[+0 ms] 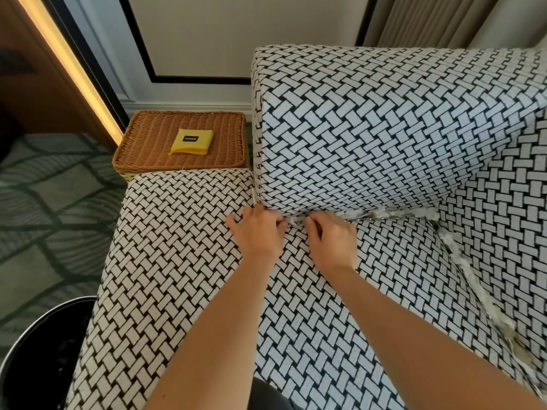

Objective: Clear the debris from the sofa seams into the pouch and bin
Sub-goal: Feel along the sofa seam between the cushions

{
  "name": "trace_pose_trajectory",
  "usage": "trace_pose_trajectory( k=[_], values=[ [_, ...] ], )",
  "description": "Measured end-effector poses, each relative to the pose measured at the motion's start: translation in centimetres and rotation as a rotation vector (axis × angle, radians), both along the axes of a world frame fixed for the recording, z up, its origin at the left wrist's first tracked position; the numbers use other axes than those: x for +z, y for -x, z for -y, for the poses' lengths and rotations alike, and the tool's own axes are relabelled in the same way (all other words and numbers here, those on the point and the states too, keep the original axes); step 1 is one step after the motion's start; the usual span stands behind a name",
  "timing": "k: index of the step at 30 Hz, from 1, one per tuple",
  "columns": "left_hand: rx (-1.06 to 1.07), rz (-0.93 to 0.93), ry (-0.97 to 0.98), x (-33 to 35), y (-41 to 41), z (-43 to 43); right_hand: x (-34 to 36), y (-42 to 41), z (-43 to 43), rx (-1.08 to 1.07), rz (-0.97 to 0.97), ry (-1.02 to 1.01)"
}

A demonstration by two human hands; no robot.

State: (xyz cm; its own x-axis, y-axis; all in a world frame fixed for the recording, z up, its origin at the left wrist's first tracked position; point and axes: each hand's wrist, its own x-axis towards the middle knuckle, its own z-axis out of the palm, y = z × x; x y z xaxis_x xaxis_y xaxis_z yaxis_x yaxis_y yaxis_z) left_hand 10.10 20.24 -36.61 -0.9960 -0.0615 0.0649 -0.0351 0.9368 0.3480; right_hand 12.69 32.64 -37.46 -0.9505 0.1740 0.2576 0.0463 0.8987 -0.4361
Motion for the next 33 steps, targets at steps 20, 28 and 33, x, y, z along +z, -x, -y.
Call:
trace_pose_trajectory(
  k=[20, 28, 33],
  values=[
    [-0.087, -0.255, -0.028, -0.7, -0.5, 0.9, -0.2, -0.2, -0.1, -0.024, -0.087, 0.076],
    [-0.118, 0.006, -0.602, 0.5, -3.8, 2.3, 1.4, -2.7, 1.3, 0.113, 0.021, 0.522],
    [-0.015, 0.141, -0.820, 1.7, -6.0, 2.8, 2.3, -5.5, 3.9, 0.156, 0.141, 0.704]
  ],
)
